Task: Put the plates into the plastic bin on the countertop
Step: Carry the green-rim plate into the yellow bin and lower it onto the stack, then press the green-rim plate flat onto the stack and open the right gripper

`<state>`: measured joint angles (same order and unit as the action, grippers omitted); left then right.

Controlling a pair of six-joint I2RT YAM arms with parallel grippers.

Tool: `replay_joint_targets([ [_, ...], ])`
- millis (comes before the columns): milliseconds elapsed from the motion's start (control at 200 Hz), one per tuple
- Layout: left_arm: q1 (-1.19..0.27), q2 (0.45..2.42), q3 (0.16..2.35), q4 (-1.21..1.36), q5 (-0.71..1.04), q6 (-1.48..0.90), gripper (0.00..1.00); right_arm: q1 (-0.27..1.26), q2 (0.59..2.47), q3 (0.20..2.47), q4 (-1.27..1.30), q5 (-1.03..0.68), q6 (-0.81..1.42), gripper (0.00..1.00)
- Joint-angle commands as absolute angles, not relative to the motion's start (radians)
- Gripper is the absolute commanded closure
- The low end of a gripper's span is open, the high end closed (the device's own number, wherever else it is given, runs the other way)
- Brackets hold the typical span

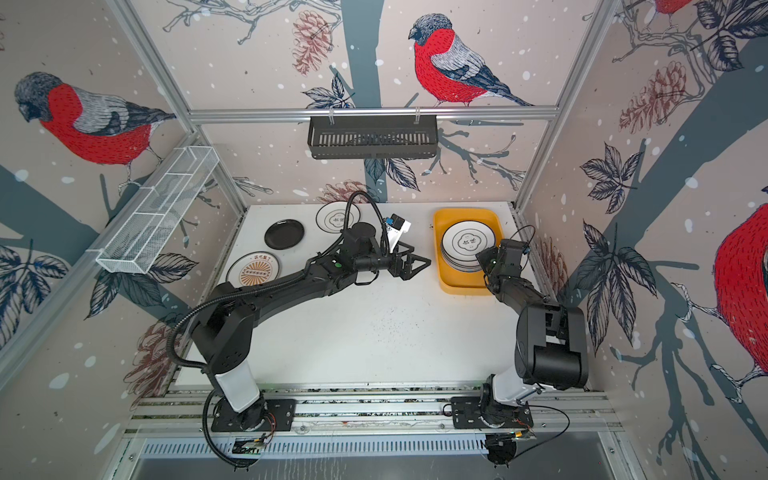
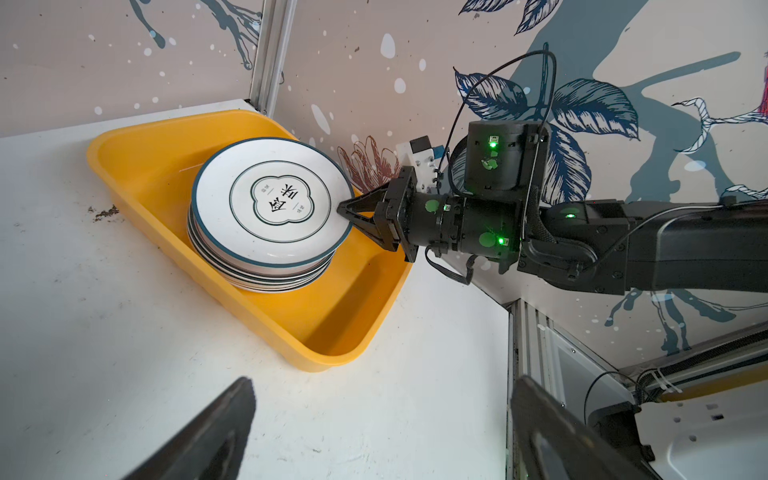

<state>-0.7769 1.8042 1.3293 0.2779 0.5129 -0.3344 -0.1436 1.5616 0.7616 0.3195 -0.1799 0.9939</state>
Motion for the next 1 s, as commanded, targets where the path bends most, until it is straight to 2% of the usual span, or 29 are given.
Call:
replay_joint_targets([
  [0, -0.779, 1.823, 1.356, 0.269, 0.521, -0.308, 0.04, -0.143, 1.589, 0.783, 0.397, -0.191, 0.993, 0.99],
  [445, -0.779, 1.874, 1.408, 0.232, 0.521, -0.300, 0.04, -0.135, 1.656, 0.822, 0.340, -0.192, 0.992, 0.99],
  [790, -0.778, 1.876, 1.414, 0.223, 0.515, -0.303, 0.04, -0.126, 1.657, 0.829, 0.279, -0.156, 0.978, 0.84],
  [936, -0.778, 1.867, 1.409, 0.206, 0.500, -0.293, 0.04, -0.125, 1.658, 0.834, 0.271, -0.152, 0.974, 0.75],
  [996, -0.777, 1.862, 1.406, 0.202, 0.495, -0.289, 0.04, -0.124, 1.659, 0.837, 0.265, -0.152, 0.973, 0.69],
])
